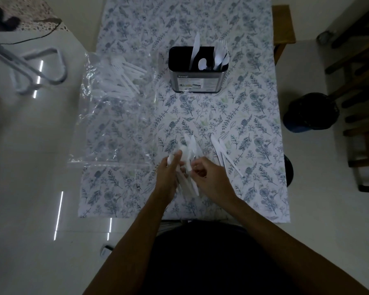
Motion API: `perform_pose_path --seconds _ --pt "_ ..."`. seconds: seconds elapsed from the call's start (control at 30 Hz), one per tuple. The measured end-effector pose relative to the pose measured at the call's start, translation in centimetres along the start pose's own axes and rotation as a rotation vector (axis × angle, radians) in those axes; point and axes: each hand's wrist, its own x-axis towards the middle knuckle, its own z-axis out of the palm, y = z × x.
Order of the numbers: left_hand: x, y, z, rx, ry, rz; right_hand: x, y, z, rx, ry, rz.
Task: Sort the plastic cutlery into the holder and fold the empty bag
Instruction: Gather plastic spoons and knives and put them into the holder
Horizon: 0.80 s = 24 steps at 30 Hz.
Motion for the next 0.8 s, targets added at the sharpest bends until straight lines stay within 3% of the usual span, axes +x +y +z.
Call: perform_pose_path --seconds 0.07,0.2,0.3,0.47,0.67,0.8 --pt "0.0 -0.2 -0.1 -0.012 0.035 0.021 -0.3 -0.3 0.7 0.009 -0.063 -0.029" --pt "0.0 -0.1 -1.1 0.040 0.136 0.048 1.2 0.7 1.0 -0.131 0.082 0.014" --pt "-0.1 0.0 -2.3 0.091 0.212 0.008 2.8 1.3 1.8 -0.239 0.064 0.091" --pt "-0.4 -0.1 -3.2 0.016 0.164 -0.044 4.2 1.1 3.2 -0.389 0.015 0.095" --pt "-0.4 0.5 -2.6 -0.042 0.133 -0.027 3.2 0.2 2.3 -0.185 0.065 0.088" --pt "-0.1 0.7 -2.0 -0.048 -0.023 0.000 1.3 -1.9 2.5 -0.049 -0.117 -0.032"
